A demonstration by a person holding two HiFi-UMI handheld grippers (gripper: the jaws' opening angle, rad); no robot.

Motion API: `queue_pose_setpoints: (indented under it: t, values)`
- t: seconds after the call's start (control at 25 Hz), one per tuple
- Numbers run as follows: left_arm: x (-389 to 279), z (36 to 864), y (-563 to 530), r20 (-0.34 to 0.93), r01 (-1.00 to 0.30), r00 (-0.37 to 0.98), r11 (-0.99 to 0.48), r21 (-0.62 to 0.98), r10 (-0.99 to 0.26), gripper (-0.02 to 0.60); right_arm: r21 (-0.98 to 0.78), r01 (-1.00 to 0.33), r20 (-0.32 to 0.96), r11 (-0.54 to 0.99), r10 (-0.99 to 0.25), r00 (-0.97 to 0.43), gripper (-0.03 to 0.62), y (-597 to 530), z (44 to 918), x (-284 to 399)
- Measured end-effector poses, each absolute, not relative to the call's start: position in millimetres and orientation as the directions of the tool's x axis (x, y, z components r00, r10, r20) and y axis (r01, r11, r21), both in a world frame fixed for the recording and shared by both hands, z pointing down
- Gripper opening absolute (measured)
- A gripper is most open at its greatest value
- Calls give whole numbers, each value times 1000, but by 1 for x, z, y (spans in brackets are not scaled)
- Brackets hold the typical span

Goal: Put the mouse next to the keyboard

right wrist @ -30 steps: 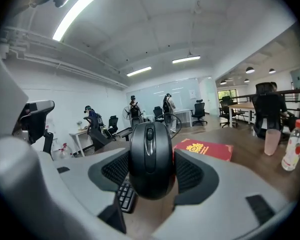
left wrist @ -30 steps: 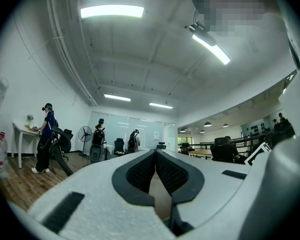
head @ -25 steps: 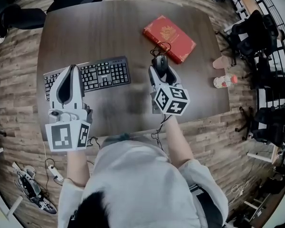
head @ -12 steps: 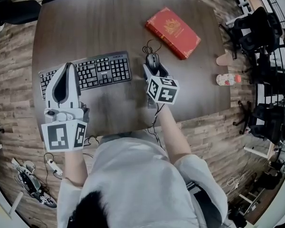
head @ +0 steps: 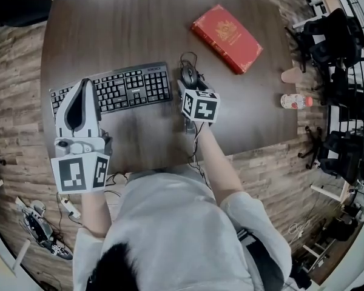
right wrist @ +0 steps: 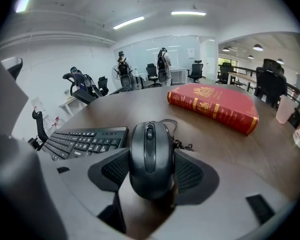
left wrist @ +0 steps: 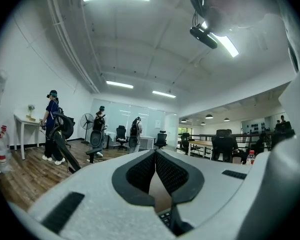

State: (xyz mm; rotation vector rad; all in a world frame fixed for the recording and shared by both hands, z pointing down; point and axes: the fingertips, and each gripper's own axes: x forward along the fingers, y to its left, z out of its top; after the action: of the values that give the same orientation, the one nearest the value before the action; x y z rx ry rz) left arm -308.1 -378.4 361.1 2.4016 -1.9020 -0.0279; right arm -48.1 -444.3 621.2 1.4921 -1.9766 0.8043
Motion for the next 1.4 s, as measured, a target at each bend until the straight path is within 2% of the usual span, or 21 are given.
queue_pose_setpoints:
  t: [0.36, 0.96, 1.12, 1.32, 1.36, 1.4]
  values:
    - [-318, 366, -381, 44, -974, 215, -211, 76, -976, 10, -95, -971, 783, 220, -586, -209, 251, -452, 638, -56]
    - [-321, 370, -376, 49, -977, 204, -200, 75, -978, 9, -69, -966, 808, 250, -554, -201, 252, -456, 643, -60]
    - [-318, 368, -372, 45, -976, 209, -206, 72, -977, 9, -118, -963, 785, 241, -571, -239, 252, -453, 635, -58]
    - [-316, 364, -366, 36, -977, 206, -203, 68, -978, 10, -155, -955, 705, 251, -649, -285, 250, -448, 603, -58]
    - [-315, 363, -365, 34, -977, 205, -202, 67, -978, 9, -169, -951, 682, 260, -665, -304, 244, -445, 595, -59]
    - [-314, 362, -363, 31, -977, 204, -201, 67, -979, 9, -187, -945, 658, 267, -681, -323, 205, -442, 585, -60]
